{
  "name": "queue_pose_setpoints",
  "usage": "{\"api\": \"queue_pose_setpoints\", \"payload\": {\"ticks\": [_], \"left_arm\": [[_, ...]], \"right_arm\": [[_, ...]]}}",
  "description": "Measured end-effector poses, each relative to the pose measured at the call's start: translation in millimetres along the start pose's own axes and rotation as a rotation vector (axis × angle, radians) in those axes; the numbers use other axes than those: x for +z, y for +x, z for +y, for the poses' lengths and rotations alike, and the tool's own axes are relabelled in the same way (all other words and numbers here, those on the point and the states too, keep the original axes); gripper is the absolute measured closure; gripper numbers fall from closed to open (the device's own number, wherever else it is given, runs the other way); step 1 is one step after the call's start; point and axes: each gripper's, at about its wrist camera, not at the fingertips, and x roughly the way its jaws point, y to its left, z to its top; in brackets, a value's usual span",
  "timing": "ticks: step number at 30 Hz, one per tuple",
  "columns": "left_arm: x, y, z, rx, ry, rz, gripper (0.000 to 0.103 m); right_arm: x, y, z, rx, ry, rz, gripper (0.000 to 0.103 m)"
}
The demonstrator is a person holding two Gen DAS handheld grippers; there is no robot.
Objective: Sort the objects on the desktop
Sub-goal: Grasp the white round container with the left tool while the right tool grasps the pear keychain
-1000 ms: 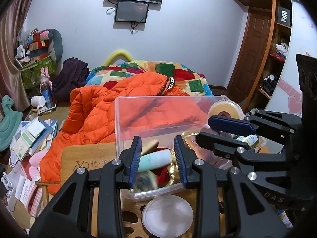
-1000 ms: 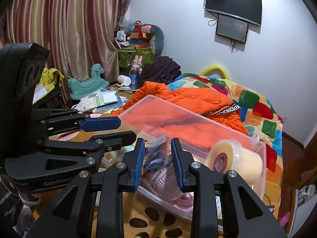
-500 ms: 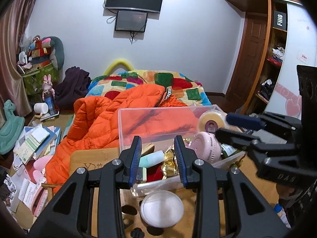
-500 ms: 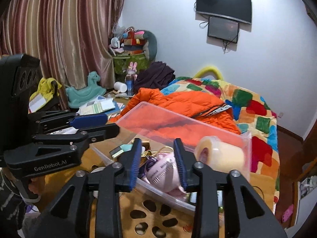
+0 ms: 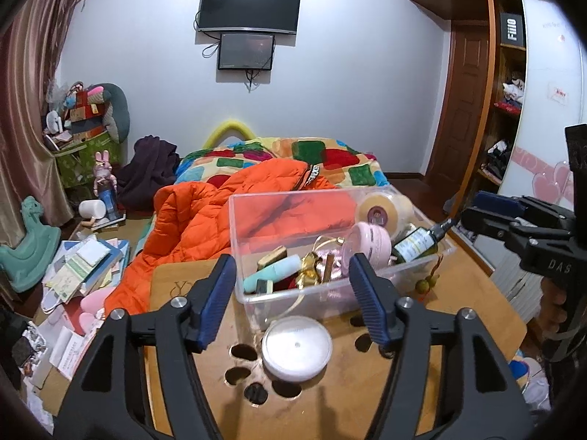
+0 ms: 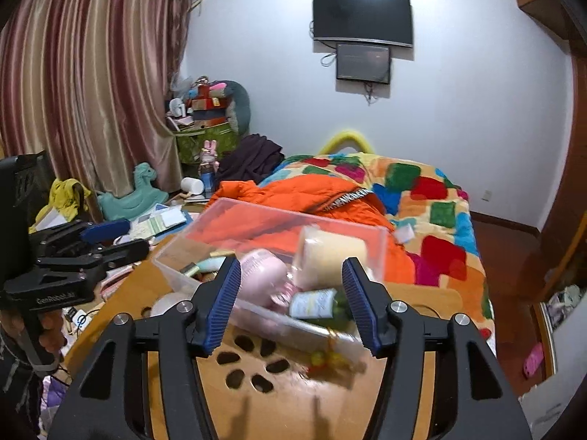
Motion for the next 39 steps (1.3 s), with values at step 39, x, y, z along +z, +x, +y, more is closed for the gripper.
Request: {"api": "queue_pose_setpoints", "payload": {"ticks": [39], "left_arm": [[-71.2, 65.2, -9.4, 0.01, -0.017, 0.233, 0.033]], "right_arm": [[-81.5, 75.6, -38.4, -0.039, 0.252, 0.271, 0.054]]}}
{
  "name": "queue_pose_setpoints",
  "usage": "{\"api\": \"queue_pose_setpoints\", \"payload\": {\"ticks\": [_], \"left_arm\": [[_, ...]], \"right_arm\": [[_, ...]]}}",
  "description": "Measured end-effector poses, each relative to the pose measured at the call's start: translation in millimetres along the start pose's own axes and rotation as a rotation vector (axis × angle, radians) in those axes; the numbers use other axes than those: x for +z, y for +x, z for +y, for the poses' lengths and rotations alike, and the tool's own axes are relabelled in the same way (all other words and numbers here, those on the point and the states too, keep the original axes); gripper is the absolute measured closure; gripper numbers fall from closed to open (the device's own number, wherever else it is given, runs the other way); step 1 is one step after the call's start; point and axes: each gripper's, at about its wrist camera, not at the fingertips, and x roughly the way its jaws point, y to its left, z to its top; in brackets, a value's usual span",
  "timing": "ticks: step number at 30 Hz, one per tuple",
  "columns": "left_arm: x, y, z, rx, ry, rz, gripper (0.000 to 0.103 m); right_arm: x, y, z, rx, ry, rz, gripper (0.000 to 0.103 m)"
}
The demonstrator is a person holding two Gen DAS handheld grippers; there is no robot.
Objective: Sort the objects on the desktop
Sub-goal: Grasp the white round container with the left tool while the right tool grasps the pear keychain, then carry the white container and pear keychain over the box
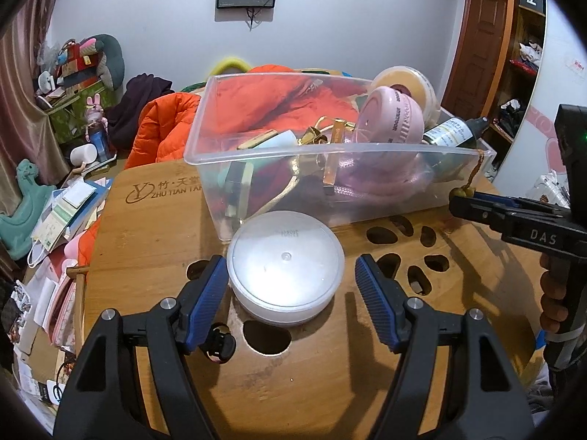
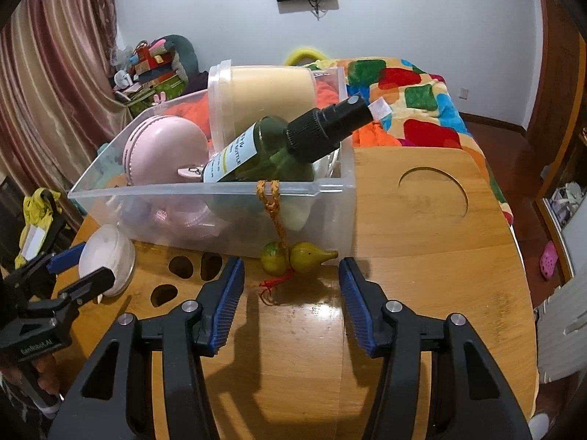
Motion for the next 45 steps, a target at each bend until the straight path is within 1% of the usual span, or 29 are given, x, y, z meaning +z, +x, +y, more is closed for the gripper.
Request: {"api": "queue_pose_setpoints", "payload": {"ticks": [1, 5, 6, 8, 9, 15, 18, 24, 27, 30, 34, 41, 45], "left_arm": [[-0.2, 1.3, -0.9, 0.005, 0.003, 0.004, 0.033], [-0.4, 4.7, -6.7, 0.033, 0.023, 0.017, 0.033], [-0.5, 5.4, -7.9, 0.037, 0.025, 0.019, 0.033], [-0.6, 6.0, -7.9, 0.039, 0.024, 0.022, 0.033], [-0.7, 6.7, -7.3, 0.04, 0.02, 0.025, 0.033], [-0.9, 6.5, -3.4, 0.045, 0.003, 0.024, 0.039], [-0.9, 6.4, -3.5, 0.047, 0.005, 0.023, 0.039], [-1.5, 7.0, -5.1, 0.049, 0.014, 0.022, 0.039], [-1.7, 7.4, -5.8, 0.054, 0.016, 0.019, 0.039], [-1.3, 2.5, -5.7, 0.029, 0.019, -0.007, 0.039], [-1.4, -3.5, 0.1, -0.024, -0.028, -0.017, 0.039], [2.0, -23.2, -2.8, -0.019, -0.026, -0.063, 0.039], [10.2, -36.8, -3.4, -0.025, -0.03, -0.104, 0.039]], "right_arm": [[0.2, 0.1, 0.6, -0.007, 0.003, 0.001, 0.054], [0.6, -0.3, 1.8, -0.025, 0.021, 0.002, 0.063], [0.6, 0.1, 0.9, -0.014, 0.031, 0.006, 0.069], [0.3, 1.7, -0.3, 0.008, 0.051, 0.022, 0.072], [-0.8, 1.7, -0.3, 0.019, 0.058, 0.021, 0.072], [0.5, 1.8, 6.1, 0.011, 0.051, 0.014, 0.072], [3.9, 0.4, 6.5, 0.017, 0.059, 0.005, 0.072], [5.3, 1.4, 13.3, 0.0, 0.05, -0.007, 0.072], [3.2, 1.6, 15.1, -0.008, 0.041, -0.014, 0.076], [1.0, -2.9, 18.3, -0.016, 0.017, -0.033, 0.076], [-2.0, -14.4, 21.8, 0.011, -0.005, -0.068, 0.076], [-0.4, -31.3, 23.5, 0.034, -0.009, -0.109, 0.076], [6.2, -40.6, 23.1, 0.071, -0.003, -0.131, 0.076]]}}
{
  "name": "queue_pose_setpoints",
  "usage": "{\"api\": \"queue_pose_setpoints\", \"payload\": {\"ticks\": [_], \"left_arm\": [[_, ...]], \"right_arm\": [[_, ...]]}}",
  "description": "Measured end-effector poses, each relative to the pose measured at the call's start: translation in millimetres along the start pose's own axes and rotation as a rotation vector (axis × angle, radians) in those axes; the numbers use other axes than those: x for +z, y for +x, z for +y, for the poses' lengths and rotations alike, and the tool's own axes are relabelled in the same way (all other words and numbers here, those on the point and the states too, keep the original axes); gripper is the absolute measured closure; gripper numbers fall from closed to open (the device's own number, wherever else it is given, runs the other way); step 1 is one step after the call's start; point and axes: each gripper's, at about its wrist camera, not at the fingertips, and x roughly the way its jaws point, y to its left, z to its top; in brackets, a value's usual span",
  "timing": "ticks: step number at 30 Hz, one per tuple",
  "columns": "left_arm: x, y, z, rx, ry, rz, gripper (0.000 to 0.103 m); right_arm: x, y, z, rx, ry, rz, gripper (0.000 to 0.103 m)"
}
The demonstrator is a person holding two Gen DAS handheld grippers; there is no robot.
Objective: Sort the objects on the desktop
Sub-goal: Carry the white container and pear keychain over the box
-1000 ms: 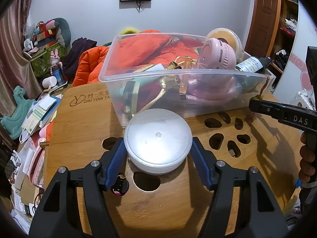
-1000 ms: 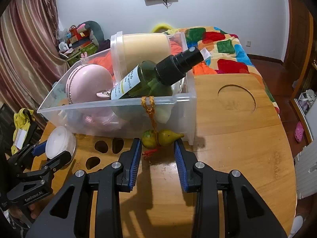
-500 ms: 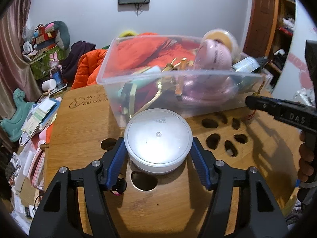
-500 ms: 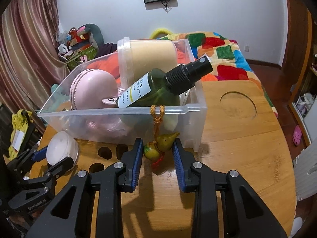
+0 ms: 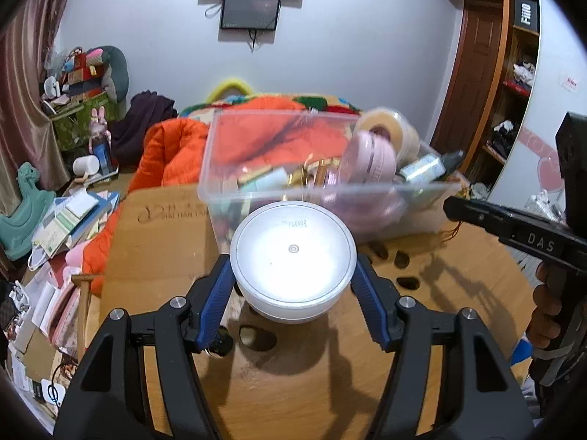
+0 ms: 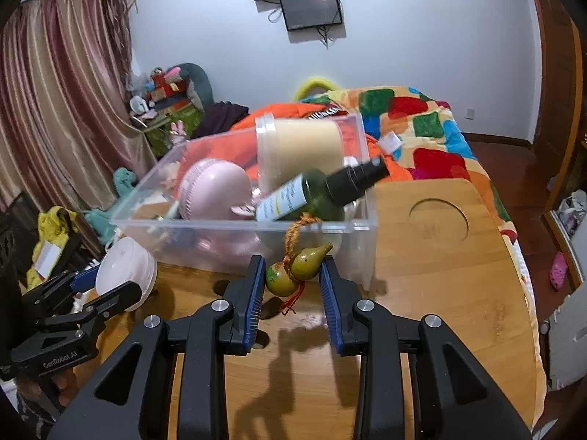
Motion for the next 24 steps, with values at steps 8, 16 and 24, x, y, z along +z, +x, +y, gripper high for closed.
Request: {"api": "queue_pose_setpoints", "payload": {"ticks": [8, 16, 24], "left_arm": [[22.5, -12.1, 1.6, -0.033, -0.009, -0.053, 0.039], [40.4, -19.6, -2.2, -0.035, 0.007, -0.095, 0.039], [55.3, -10.1, 0.2, -0.03, 0.015, -0.114, 0.039]], "right_arm": [[12.9, -4.5, 9.6, 0.02, -0.037, -0.03, 0.076], [23.8, 0.8, 12.7, 0.028, -0.053, -0.039, 0.076], [30.9, 13.6, 21.0, 0.03, -0.084, -0.028, 0.077]]}}
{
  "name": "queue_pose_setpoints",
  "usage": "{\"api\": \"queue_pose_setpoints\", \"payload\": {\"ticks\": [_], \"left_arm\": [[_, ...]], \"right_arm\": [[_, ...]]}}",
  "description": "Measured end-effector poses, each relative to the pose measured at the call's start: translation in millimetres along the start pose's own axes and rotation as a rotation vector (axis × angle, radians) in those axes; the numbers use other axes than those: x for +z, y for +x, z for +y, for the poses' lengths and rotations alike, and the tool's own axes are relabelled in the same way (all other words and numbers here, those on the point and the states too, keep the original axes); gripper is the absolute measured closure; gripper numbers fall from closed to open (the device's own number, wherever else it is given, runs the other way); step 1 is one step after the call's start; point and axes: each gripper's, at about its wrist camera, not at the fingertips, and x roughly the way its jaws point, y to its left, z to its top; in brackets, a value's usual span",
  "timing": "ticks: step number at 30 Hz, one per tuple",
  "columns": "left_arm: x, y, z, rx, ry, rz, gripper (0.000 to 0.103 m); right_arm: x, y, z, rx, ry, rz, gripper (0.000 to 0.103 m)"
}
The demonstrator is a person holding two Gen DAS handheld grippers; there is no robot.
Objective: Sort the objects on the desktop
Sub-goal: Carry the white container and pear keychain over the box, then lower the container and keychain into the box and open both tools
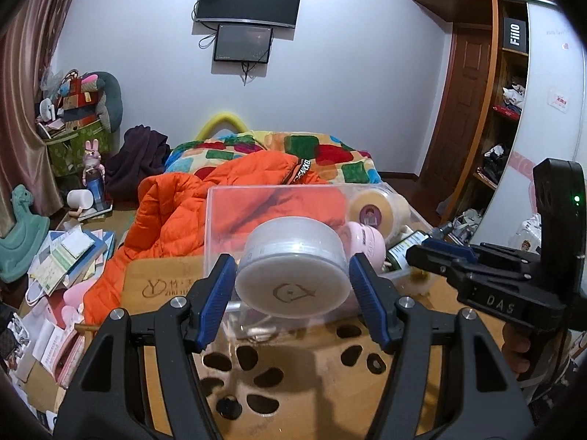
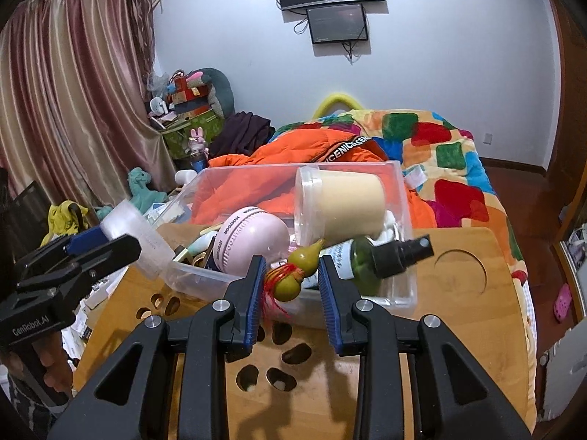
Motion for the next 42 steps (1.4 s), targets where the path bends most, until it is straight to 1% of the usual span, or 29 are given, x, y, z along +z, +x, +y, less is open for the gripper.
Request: {"api": "queue_pose_setpoints", "payload": {"ticks": [5, 16, 19, 23, 26, 29, 30, 31, 33, 36, 39, 42], "left_arm": [[5.9, 7.8, -3.5, 0.019, 0.03, -0.007, 0.039], [12.0, 27.8, -2.0, 0.047, 0.05, 0.006, 0.039], [12.5, 33.6, -2.7, 0.056, 0.054, 0.019, 0.039], [11.5, 42.6, -1.9, 0.055, 0.053, 0.046, 0.039], [7.1, 49.2, -1.2, 0.056, 0.048, 0.072, 0.039], [3.2, 51.1, 2.7, 0.053, 0.027, 0.08, 0.039], [2.9, 51.3, 5.0, 0.052, 0.018, 0.083, 0.039], [2.8, 51.7, 6.6, 0.052, 0.011, 0.087, 0.039], [2.9, 53.3, 8.3, 0.051, 0.007, 0.094, 0.039], [1.7, 53.2, 8.6, 0.065, 0.013, 0.097, 0.039], [0.7, 52.9, 8.3, 0.059, 0.012, 0.11, 0.039], [1.8, 45.5, 6.1, 0.061, 0.021, 0.093, 0.039]], "right_arm": [[2.8, 9.7, 3.3, -0.001, -0.016, 0.012, 0.077], [3.6, 22.7, 6.0, -0.002, -0.059, 0.033, 0.077], [3.9, 16.4, 6.1, -0.004, -0.07, 0.031, 0.077], [5.0, -2.4, -1.2, -0.005, -0.072, -0.004, 0.077], [2.1, -14.7, -9.9, -0.039, -0.08, -0.011, 0.077], [-8.4, -19.7, -23.0, -0.072, -0.059, 0.013, 0.076], [-11.5, -19.5, -26.8, -0.075, -0.047, 0.026, 0.076], [-16.1, -21.1, -30.9, -0.057, -0.036, 0.026, 0.077], [-24.6, -21.0, -35.3, -0.047, -0.005, 0.061, 0.07], [-33.7, -16.9, -33.2, -0.048, -0.008, 0.08, 0.07], [-39.9, -5.9, -29.2, -0.052, -0.02, 0.112, 0.069], [-41.5, 9.2, -27.7, -0.053, -0.026, 0.142, 0.07]]}}
